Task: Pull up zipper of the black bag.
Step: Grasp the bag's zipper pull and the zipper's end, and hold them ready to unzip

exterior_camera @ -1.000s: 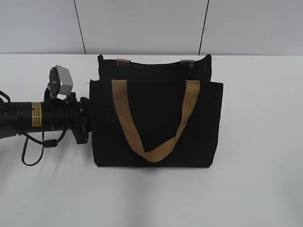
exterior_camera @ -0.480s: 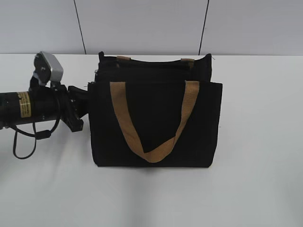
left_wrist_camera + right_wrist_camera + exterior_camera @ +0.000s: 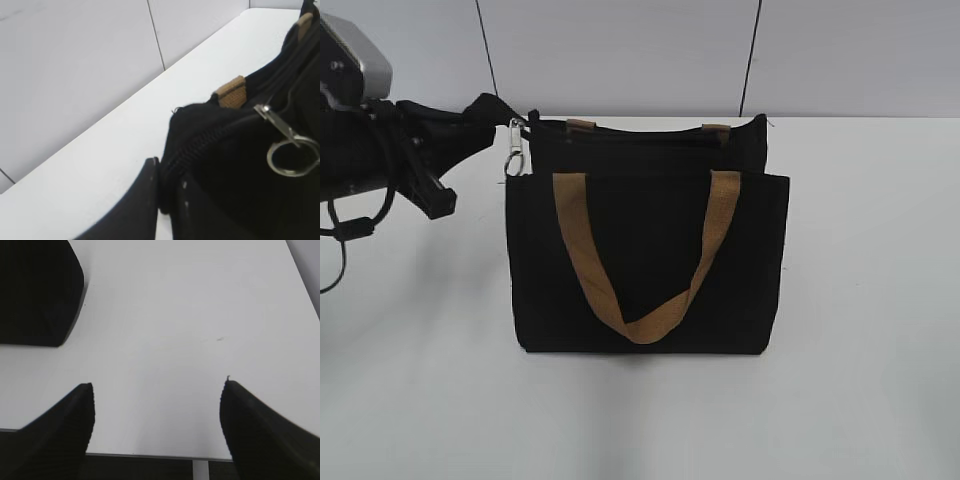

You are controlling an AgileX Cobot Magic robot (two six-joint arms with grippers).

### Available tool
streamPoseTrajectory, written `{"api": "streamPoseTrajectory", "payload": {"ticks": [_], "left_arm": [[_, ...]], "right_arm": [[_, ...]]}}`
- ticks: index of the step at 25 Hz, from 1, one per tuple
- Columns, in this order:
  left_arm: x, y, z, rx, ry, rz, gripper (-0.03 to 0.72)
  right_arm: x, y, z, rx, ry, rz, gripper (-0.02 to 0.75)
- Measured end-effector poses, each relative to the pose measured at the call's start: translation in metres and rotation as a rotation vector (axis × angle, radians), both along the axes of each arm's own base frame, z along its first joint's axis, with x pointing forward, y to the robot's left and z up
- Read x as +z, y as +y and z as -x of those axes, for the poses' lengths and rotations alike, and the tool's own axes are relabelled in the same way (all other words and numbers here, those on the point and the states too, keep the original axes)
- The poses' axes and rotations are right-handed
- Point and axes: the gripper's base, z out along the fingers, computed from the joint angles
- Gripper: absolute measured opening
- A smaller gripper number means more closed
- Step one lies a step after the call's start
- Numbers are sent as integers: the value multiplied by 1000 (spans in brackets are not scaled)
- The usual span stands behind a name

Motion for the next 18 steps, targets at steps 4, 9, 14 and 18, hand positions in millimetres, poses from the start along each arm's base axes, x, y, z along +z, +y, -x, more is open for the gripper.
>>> {"api": "streamPoseTrajectory", "payload": {"ticks": [4, 9, 14, 18], "left_arm": [[19, 3, 12, 10, 41, -33, 22], [36, 5, 21, 26, 59, -32, 22], [45, 4, 18, 23, 68, -11, 22], [51, 4, 13, 33, 54, -28, 22]], "right_arm": [[0, 1, 0, 8, -1, -12, 593], [2, 4, 0, 29, -16, -52, 593], [20, 8, -16, 58, -94, -132, 593], [26, 10, -48, 113, -31, -105, 576]]}}
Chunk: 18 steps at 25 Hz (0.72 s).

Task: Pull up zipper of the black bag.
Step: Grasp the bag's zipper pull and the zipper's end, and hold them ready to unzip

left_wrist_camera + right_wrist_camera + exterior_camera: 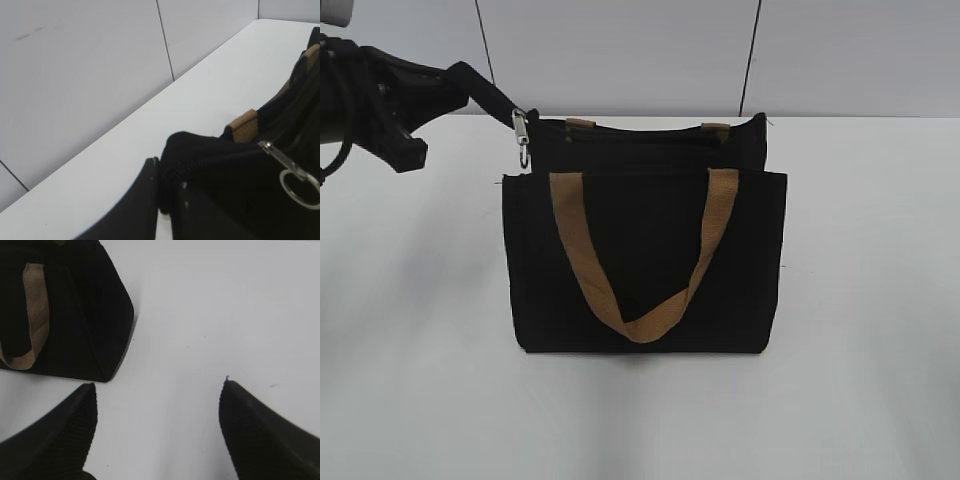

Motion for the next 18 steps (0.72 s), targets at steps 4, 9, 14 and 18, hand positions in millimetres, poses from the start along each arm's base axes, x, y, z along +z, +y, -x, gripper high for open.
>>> {"api": "streamPoseTrajectory", "payload": {"ticks": [4, 9, 14, 18], "left_arm": [[1, -1, -2, -2, 7, 3, 22], [-5, -2, -5, -12, 30, 7, 22], [-7, -3, -6, -28, 34, 14, 22], [-7, -4, -5, -35, 31, 19, 22]], "right_arm": [[19, 0, -38, 45, 56, 57, 564], [44, 2, -93, 93, 146, 76, 563], [50, 40, -143, 260, 241, 75, 562], [44, 93, -172, 346, 298, 87, 560]]}}
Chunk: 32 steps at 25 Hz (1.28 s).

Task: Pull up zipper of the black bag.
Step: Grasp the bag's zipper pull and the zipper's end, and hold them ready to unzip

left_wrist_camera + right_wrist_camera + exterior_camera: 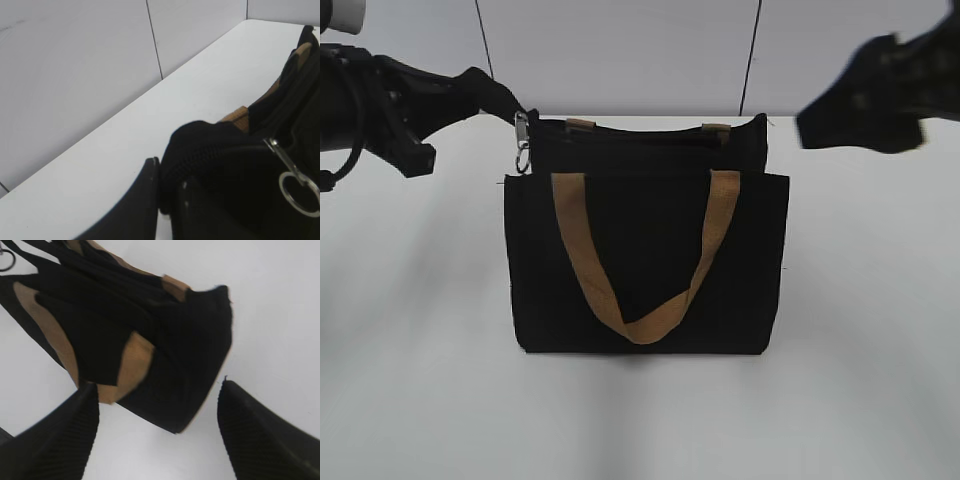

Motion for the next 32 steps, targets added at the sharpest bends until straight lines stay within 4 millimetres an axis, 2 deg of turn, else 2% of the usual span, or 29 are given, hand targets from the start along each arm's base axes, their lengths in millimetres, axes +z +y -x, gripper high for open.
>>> {"api": "streamPoseTrajectory", "payload": {"ticks": [3, 8, 11, 14, 18, 25, 32], "left_arm": [[0, 0, 0, -3, -1, 3, 22], [1, -1, 0, -7, -3, 7, 22], [1, -1, 1, -15, -6, 13, 22], [2, -2, 2, -28, -12, 24, 22], [3, -3, 2, -40, -17, 35, 22], [3, -3, 2, -43, -18, 37, 22], [4, -4, 2, -44, -18, 38, 22]], "right_arm": [[-5, 43, -15, 27, 23, -27, 538], [-10, 110, -32, 74, 44, -121, 410], [-14, 143, -36, 113, 74, -151, 322], [-20, 166, -40, 137, 100, -166, 283], [-35, 183, -50, 122, 168, -192, 272], [-61, 193, -63, 90, 211, -172, 267], [-71, 195, -77, -3, 213, -251, 178]]}}
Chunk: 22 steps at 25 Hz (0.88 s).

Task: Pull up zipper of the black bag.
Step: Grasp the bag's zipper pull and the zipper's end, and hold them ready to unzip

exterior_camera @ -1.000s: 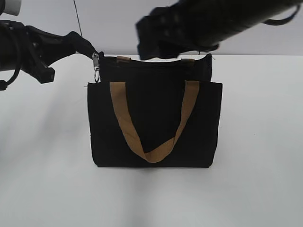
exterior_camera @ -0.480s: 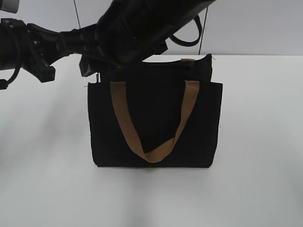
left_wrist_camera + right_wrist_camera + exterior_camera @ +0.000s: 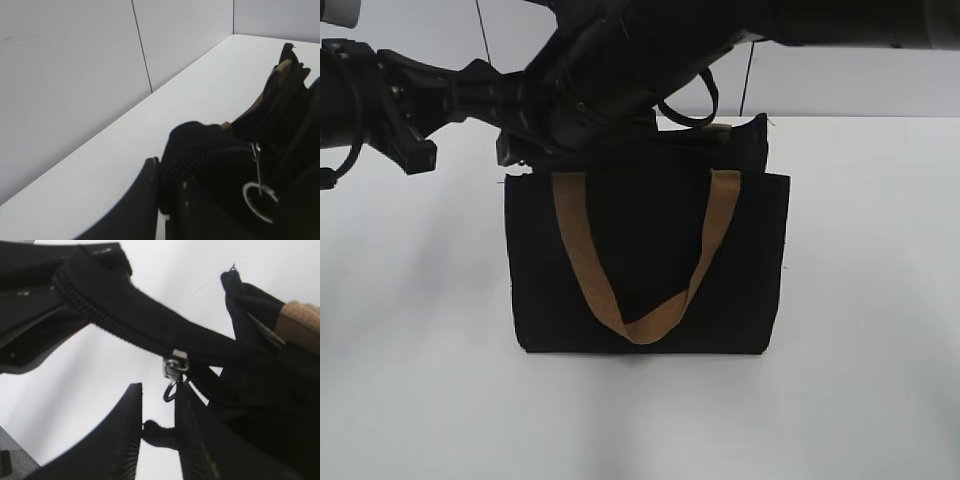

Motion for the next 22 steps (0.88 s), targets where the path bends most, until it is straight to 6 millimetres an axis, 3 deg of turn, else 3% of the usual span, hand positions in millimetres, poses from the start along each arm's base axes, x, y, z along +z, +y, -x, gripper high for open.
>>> {"api": "streamPoseTrajectory", "payload": {"ticks": [6, 9, 13, 22], "left_arm": [[0, 0, 0, -4, -2, 4, 22], [0, 0, 0, -6, -2, 5, 22], [1, -1, 1, -9, -4, 7, 22], [-11, -2, 7, -51, 146, -49, 22]], "right_arm": [[-4, 1, -4, -46, 23, -31, 162], [-5, 1, -4, -46, 18, -23, 56], [-6, 0, -4, -35, 6, 4, -4], [10, 0, -2, 84, -11, 110, -12]]}}
